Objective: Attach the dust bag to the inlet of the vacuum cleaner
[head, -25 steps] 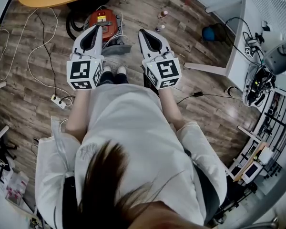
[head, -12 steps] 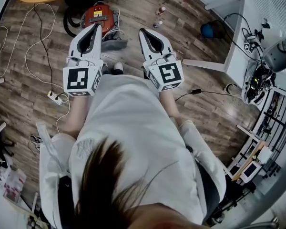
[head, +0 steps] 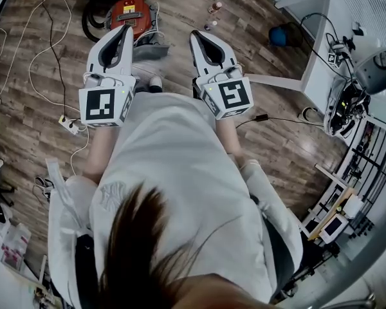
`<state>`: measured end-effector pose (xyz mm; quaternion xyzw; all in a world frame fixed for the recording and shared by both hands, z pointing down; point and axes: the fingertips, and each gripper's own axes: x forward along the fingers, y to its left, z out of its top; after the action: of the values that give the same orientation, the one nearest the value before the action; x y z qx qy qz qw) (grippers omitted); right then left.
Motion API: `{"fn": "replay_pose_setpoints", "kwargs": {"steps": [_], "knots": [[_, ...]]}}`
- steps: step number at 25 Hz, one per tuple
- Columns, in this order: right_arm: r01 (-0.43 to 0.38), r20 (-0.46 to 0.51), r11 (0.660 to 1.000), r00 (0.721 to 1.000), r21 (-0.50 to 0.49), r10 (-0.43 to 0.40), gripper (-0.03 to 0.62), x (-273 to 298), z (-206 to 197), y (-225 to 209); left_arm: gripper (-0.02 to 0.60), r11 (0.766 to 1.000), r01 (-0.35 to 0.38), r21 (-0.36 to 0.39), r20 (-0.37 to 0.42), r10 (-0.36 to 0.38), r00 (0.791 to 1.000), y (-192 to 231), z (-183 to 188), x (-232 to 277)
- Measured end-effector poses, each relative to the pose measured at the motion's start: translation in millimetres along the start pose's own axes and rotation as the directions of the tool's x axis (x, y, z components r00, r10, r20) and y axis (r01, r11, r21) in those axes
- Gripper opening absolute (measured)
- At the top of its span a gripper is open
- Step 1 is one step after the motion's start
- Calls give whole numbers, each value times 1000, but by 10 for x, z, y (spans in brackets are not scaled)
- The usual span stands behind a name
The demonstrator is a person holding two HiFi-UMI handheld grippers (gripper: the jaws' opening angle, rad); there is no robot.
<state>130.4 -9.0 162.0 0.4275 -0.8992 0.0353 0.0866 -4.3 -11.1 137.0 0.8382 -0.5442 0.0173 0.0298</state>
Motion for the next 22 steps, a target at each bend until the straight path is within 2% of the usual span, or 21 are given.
{"fn": "replay_pose_setpoints", "kwargs": {"steps": [12,22], "knots": [[5,-2,1000,1000,8,-4,3,2,-25,8,17,1000,-20,-8,-1,20,1000,72,-36,-54],[15,-20,1000,1000,19,-14,3,34,-72,-38,17,999,32,15,-16,-32,999,38,-62,3]]}}
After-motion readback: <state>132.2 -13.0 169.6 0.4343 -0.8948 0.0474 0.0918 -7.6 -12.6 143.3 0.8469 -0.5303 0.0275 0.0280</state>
